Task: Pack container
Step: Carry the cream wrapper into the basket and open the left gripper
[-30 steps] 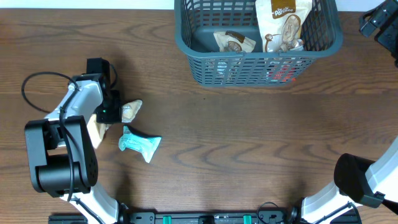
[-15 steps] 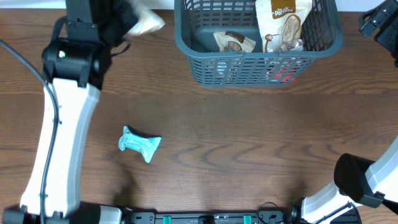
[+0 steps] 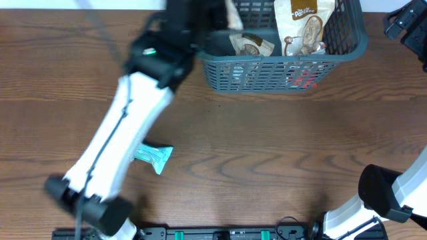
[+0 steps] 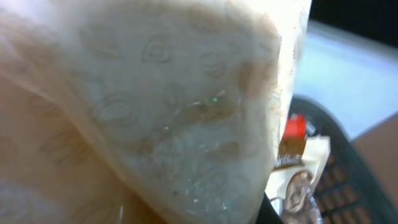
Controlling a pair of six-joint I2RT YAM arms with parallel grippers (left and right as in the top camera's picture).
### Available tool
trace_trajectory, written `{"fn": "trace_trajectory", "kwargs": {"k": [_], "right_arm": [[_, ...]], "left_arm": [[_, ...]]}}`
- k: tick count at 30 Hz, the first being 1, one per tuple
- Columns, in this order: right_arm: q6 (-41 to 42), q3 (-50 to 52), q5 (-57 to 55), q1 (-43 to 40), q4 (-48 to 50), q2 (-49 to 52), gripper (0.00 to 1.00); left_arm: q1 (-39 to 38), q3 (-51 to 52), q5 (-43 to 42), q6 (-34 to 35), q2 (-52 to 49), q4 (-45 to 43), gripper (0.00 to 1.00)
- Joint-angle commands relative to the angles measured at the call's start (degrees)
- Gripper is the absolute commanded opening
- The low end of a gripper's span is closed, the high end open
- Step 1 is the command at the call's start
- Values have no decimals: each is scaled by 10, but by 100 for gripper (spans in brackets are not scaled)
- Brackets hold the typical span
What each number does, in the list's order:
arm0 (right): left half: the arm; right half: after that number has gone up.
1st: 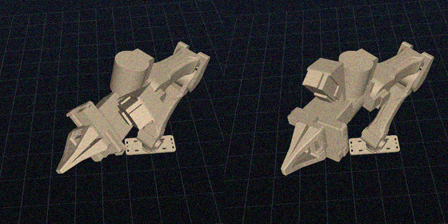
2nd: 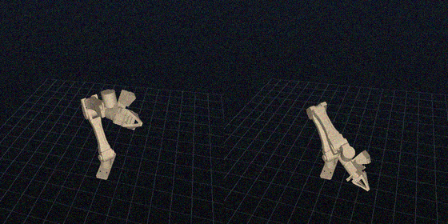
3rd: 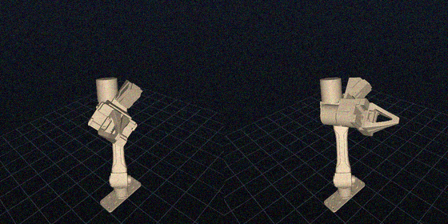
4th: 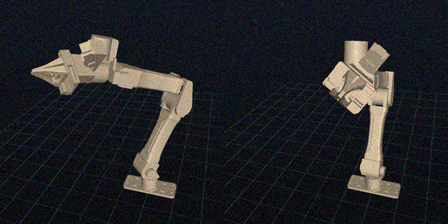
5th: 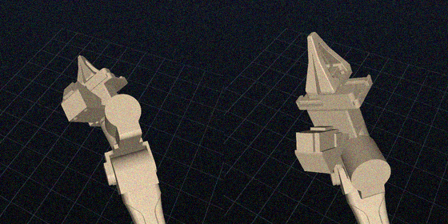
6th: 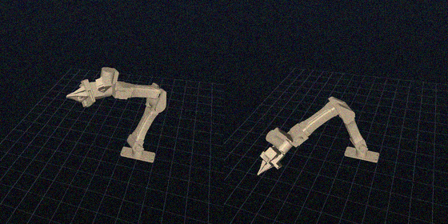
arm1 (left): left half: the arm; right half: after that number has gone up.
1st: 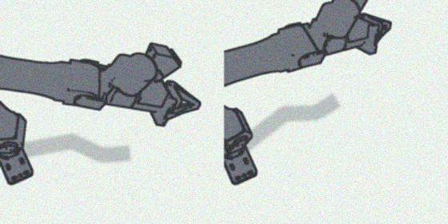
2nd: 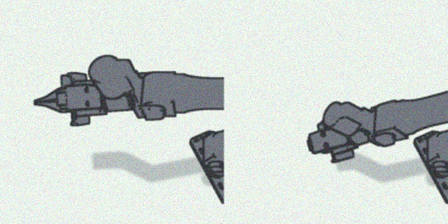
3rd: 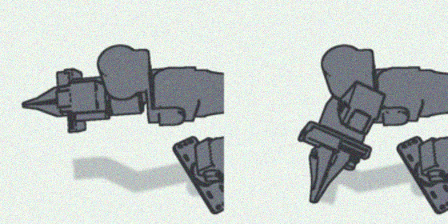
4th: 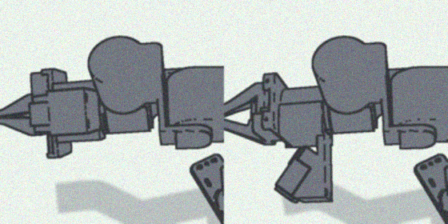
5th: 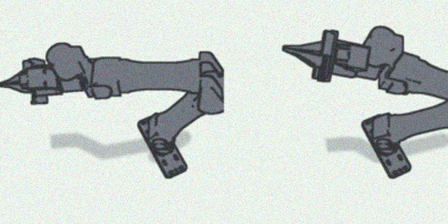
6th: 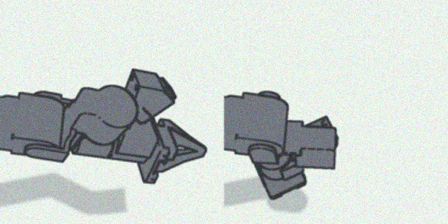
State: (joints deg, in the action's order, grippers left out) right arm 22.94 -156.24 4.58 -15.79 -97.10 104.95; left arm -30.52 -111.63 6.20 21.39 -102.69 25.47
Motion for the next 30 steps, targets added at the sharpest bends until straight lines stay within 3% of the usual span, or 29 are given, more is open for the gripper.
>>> {"fn": "trace_trajectory", "kwargs": {"k": [1, 11, 17, 18, 19, 25, 30], "right_arm": [[-8, 0, 9, -3, -2, 0, 99], [-14, 0, 8, -3, -2, 0, 99], [-23, 0, 8, -3, -2, 0, 99], [-23, 0, 8, -3, -2, 0, 99], [-23, 0, 8, -3, -2, 0, 99], [-25, 0, 8, -3, -2, 0, 99], [-25, 0, 8, -3, -2, 0, 99]], "left_arm": [[-10, -4, 9, -30, -36, -29, 5], [-11, -4, 5, -44, -89, -40, 6], [-11, -4, 5, -44, -89, -39, 12], [-11, -4, 5, -44, -89, -39, 17], [-11, -4, 5, -44, -89, -40, 28], [-11, -4, 5, -45, -89, -40, 53], [-10, -10, 8, -56, -87, -42, 57]]}}
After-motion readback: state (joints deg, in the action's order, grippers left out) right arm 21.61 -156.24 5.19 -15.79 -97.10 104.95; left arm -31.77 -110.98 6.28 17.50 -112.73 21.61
